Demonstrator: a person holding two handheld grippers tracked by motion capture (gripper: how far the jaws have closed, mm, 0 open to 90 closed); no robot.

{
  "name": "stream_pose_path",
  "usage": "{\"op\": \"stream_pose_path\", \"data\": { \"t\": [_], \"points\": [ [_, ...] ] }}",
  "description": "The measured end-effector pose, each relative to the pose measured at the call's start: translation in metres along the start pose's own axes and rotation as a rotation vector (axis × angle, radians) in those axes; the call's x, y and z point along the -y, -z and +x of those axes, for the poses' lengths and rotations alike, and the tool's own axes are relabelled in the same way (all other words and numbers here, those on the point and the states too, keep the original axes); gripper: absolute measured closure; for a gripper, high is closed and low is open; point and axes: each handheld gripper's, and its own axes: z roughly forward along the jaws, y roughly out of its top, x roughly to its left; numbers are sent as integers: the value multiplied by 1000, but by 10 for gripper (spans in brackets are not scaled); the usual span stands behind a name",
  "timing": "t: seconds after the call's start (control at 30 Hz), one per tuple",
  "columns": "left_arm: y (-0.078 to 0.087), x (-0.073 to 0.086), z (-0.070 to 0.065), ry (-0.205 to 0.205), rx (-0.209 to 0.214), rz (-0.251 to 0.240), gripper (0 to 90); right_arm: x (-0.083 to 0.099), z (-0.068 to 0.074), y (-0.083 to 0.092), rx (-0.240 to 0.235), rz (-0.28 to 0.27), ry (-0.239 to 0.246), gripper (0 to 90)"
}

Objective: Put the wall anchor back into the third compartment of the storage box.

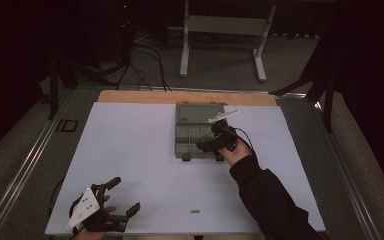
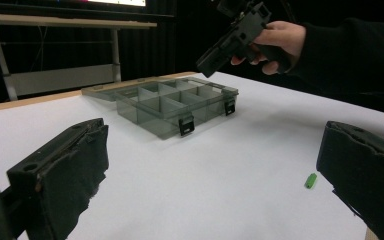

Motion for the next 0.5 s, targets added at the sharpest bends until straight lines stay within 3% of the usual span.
{"op": "stream_pose_path", "data": {
  "t": [0.5],
  "points": [
    [0,0,0,-1,0,1,2,17,30,18,-129,-1,57,140]
  ]
}}
